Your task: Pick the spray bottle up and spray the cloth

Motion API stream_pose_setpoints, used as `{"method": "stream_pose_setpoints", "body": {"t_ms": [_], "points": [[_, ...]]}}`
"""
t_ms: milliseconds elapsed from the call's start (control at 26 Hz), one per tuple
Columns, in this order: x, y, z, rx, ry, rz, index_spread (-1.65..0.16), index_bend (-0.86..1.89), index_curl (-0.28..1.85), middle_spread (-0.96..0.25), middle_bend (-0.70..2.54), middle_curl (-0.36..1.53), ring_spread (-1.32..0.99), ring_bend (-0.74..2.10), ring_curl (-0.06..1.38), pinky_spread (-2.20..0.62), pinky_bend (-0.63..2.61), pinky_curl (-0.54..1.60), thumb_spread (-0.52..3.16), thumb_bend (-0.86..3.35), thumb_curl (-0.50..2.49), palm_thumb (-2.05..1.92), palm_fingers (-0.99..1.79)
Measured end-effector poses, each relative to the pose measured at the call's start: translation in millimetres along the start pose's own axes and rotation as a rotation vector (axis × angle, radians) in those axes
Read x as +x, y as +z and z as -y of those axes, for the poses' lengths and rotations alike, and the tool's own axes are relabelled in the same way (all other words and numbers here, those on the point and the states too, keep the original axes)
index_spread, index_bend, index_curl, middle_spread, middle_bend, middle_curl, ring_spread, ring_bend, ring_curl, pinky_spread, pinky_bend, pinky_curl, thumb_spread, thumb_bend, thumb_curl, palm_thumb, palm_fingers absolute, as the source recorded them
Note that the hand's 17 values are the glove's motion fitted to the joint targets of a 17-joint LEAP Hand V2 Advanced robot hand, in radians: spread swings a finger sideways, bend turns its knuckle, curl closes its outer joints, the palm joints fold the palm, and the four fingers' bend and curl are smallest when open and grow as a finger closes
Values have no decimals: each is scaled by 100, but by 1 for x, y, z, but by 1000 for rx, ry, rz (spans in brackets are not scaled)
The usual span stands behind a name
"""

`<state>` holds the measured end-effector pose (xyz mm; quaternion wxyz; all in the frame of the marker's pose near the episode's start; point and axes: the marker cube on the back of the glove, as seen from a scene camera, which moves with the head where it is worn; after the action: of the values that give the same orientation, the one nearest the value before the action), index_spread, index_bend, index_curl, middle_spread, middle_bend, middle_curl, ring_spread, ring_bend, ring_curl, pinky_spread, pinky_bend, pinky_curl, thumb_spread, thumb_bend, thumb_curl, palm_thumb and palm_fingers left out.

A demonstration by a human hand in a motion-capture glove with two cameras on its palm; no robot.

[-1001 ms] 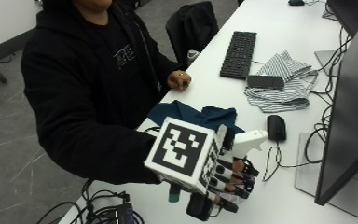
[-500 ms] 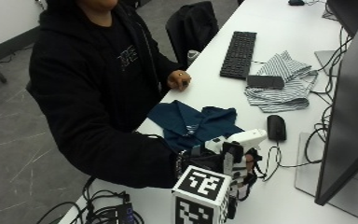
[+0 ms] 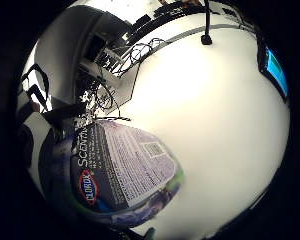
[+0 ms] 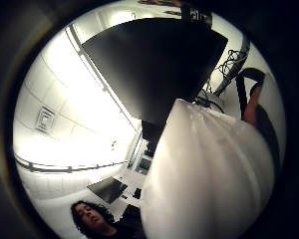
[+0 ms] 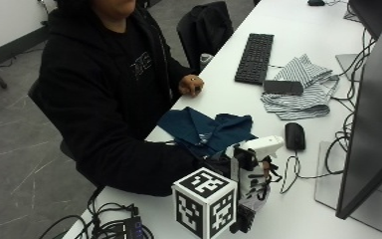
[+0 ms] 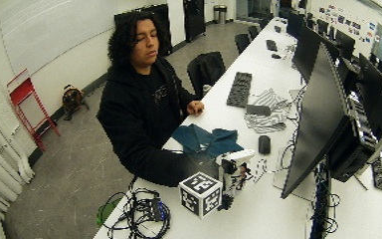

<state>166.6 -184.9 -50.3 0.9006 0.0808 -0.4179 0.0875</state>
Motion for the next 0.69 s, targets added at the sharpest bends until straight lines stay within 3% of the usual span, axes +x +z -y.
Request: {"method": "stream_pose_setpoints", "body": {"t_ms": [346,693], "points": [[-3,-1,2,23,-40,-10,-33,28,47,-27,51,48,-26,63,46,-33,47,37,28,-2,60,96,142],[-18,-9,-19,-128,-66,-13,-33,29,50,-26,53,49,-25,65,47,-34,47,39,22,-3,65,96,139]]}}
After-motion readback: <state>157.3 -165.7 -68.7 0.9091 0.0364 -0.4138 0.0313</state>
